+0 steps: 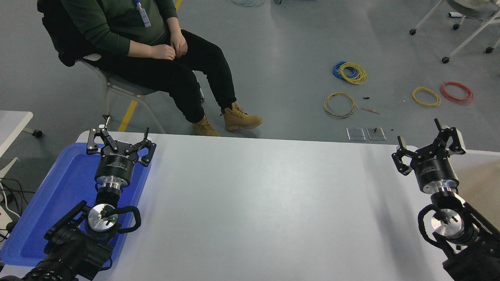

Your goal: Pick up paper ball place in dustbin

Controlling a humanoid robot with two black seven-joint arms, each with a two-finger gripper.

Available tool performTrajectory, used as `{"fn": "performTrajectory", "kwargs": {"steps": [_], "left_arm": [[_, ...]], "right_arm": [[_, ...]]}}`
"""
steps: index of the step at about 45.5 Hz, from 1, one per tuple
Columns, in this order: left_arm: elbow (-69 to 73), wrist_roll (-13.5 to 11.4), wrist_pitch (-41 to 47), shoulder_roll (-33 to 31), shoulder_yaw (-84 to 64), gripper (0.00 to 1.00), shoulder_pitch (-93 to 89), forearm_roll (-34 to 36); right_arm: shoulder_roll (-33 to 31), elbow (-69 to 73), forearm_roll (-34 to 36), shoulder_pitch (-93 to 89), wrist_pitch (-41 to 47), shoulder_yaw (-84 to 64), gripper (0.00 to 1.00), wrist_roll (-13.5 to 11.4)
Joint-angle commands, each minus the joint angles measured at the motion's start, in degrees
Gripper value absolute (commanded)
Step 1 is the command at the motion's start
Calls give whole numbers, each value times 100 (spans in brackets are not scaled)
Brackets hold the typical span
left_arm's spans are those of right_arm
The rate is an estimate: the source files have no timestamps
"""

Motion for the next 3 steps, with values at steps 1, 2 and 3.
{"fn": "performTrajectory", "kwargs": {"steps": [1, 2, 3], "left_arm": [[0, 1, 7, -5, 0, 100, -1, 0], [0, 1, -2, 4, 0, 100, -1, 0], [0, 1, -2, 4, 0, 100, -1, 0]], "right_arm": [[15, -87, -187, 17, -18, -36, 100, 97], [15, -87, -187, 17, -18, -36, 100, 97], [15, -87, -187, 17, -18, -36, 100, 97]]}}
